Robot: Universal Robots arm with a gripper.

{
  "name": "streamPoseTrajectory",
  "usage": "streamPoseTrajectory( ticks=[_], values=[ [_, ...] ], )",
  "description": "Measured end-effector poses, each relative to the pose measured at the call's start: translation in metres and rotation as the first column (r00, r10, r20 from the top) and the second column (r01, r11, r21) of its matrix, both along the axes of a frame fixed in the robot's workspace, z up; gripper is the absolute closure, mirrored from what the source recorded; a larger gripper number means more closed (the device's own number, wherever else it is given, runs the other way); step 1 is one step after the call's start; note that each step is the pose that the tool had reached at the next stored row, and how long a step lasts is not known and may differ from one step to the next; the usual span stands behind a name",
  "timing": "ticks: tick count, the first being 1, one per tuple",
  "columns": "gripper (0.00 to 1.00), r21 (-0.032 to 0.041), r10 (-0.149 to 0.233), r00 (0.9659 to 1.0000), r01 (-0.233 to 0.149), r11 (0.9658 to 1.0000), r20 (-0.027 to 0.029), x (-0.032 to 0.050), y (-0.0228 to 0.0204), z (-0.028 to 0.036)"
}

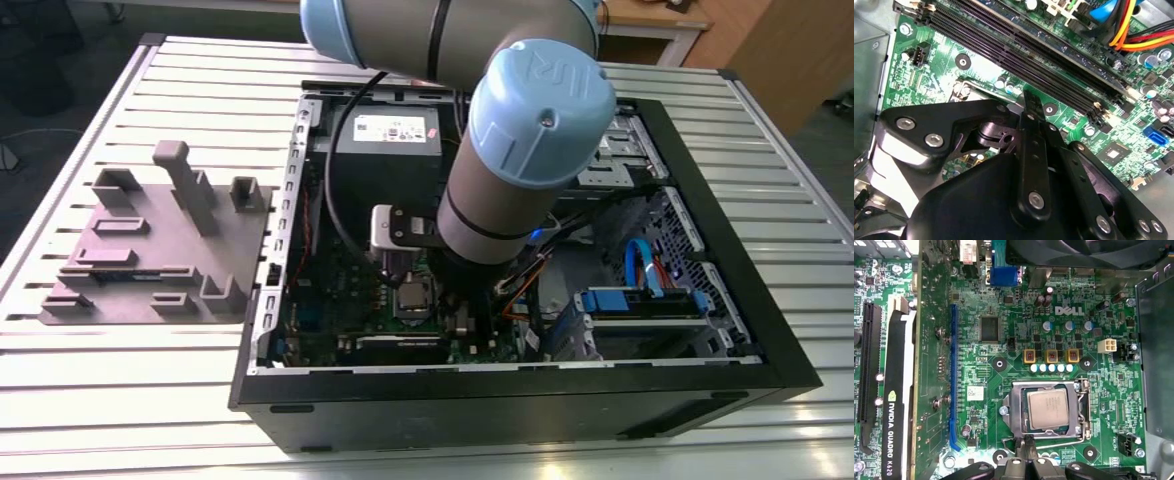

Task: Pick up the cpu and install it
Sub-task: 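Install the first cpu locking lever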

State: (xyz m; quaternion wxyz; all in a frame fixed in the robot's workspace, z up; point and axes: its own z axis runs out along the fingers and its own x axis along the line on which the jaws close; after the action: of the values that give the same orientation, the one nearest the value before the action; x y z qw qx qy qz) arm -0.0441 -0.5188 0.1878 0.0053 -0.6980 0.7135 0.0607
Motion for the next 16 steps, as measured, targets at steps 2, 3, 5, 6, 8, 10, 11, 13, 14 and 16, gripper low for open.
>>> streamPoseTrajectory(
  ticks=[2, 3, 5, 6, 8, 10, 11, 13, 14, 16],
  values=[
    [0.90, 0.0023, 0.000, 1.0000, 0.000, 1.0000, 0.0001, -0.0002, 0.0001, 0.0011],
    [0.90, 0.0028, 0.000, 1.0000, 0.000, 1.0000, 0.0002, -0.0003, 0.0001, 0.0020],
    [0.90, 0.0024, 0.000, 1.0000, 0.000, 1.0000, 0.0001, -0.0003, 0.0000, 0.0045],
    [0.90, 0.0022, 0.000, 1.0000, 0.000, 1.0000, 0.0001, -0.0003, 0.0000, 0.0061],
    [0.90, 0.0022, 0.000, 1.0000, 0.000, 1.0000, 0.0001, -0.0003, 0.0000, 0.0092],
    [0.90, 0.0021, 0.000, 1.0000, 0.000, 1.0000, 0.0000, -0.0003, 0.0000, 0.0120],
    [0.90, 0.0021, 0.000, 1.0000, 0.000, 1.0000, 0.0000, -0.0003, 0.0000, 0.0128],
    [0.90, 0.0022, 0.000, 1.0000, 0.000, 1.0000, 0.0000, -0.0003, 0.0000, 0.0139],
    [0.90, 0.0024, 0.000, 1.0000, 0.000, 1.0000, 0.0001, -0.0003, 0.0001, 0.0141],
    [0.90, 0.0021, 0.000, 1.0000, 0.000, 1.0000, 0.0001, -0.0003, 0.0000, 0.0147]
  ],
)
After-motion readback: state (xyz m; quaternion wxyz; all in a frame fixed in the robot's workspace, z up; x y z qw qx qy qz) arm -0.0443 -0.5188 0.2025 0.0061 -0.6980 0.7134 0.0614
